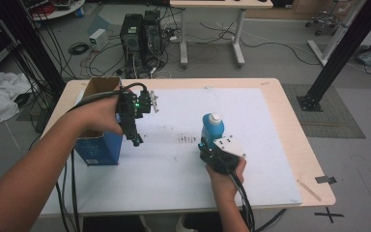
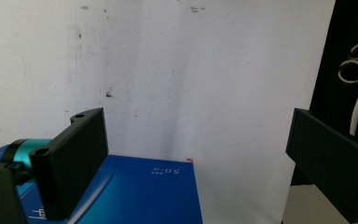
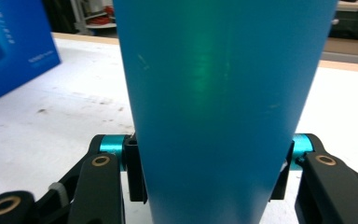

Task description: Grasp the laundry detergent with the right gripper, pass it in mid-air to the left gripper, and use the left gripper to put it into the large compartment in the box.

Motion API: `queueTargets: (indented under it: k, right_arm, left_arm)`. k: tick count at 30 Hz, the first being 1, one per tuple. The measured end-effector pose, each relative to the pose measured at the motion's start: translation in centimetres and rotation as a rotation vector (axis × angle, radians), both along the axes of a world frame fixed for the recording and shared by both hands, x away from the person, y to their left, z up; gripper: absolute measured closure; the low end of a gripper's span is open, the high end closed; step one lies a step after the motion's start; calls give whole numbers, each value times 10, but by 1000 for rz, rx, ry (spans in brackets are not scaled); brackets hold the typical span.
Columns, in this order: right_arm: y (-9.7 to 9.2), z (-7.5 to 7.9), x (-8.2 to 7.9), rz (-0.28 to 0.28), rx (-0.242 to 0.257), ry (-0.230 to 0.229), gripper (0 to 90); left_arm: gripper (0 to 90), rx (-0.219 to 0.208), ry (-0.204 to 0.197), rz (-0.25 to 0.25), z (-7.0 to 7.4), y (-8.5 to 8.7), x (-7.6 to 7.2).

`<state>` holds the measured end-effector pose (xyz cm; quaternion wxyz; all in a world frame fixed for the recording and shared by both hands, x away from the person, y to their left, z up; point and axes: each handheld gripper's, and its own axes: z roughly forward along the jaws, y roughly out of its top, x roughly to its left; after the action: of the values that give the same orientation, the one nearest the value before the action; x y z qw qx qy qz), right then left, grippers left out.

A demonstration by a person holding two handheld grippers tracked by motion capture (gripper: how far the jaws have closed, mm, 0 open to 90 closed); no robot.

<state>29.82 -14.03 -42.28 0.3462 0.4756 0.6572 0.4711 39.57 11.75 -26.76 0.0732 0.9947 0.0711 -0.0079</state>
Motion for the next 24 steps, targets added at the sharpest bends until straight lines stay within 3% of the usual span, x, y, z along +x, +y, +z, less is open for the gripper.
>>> queueTargets:
  k: [4, 11, 12, 14, 24]
  right_arm:
    - [-3, 6, -3, 67, 13, -2, 464]
    - [-3, 16, -7, 230, -14, -23, 463]
    - [-3, 16, -7, 230, -14, -23, 463]
    - [-3, 19, -8, 289, -12, -19, 463]
    - [-7, 23, -9, 478, 9, -1, 463]
  left_arm:
    - [56, 4, -1, -8, 3, -3, -1]
    - [56, 8, -3, -25, 9, -9, -5]
    - [56, 8, -3, -25, 9, -9, -5]
    - [56, 6, -4, -31, 10, -11, -7]
    - [56, -8, 2, -74, 15, -14, -12]
